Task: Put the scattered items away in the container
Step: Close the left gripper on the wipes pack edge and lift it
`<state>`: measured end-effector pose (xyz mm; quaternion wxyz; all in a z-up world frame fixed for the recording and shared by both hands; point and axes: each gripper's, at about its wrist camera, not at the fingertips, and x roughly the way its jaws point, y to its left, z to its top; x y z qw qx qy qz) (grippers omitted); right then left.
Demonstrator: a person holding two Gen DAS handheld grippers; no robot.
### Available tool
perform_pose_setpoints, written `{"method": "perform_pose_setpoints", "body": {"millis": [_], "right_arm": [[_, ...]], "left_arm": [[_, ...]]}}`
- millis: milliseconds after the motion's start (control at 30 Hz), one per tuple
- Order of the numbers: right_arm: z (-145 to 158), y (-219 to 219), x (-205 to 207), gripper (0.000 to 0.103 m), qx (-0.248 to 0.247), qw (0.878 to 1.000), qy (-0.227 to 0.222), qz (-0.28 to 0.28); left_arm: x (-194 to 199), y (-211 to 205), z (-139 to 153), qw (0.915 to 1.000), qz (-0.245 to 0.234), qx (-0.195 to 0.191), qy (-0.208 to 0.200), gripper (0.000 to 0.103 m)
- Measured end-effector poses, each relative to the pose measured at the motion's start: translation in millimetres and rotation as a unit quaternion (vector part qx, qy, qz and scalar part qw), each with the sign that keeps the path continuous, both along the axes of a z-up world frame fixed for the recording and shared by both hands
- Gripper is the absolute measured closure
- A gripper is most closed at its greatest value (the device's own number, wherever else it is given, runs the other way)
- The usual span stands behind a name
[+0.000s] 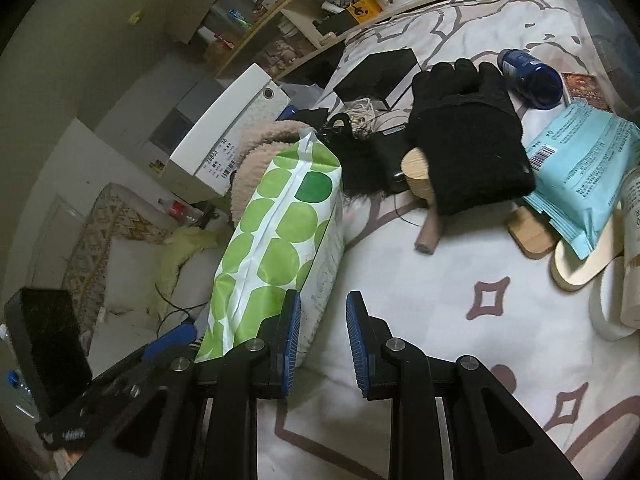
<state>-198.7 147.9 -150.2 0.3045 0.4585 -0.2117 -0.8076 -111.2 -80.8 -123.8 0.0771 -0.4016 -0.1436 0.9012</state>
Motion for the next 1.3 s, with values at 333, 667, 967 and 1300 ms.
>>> {"method": "perform_pose_setpoints", "body": {"millis": [333, 667, 967, 1300], "right_arm": [[0, 1, 2, 0.077, -0.016, 1.0, -0.016, -0.006], [1, -10, 3, 0.077, -0.041, 0.999, -0.021, 0.015], [-4, -27, 3, 0.077, -0.059, 0.997, -0.03, 0.037], [-3, -46, 13, 0.077, -0.04, 0.997, -0.021, 0.07]], "left_arm": [[13, 19, 20, 0.9961, -0.05, -0.031, 0.065, 0.019], [19, 39, 28, 0.984, -0.068, -0.115, 0.118, 0.019], [-10, 14, 39, 0.9922, -0.043, -0.079, 0.086, 0.019], [-87, 9, 41, 0.9899, -0.063, -0.106, -0.069, 0.019]]}}
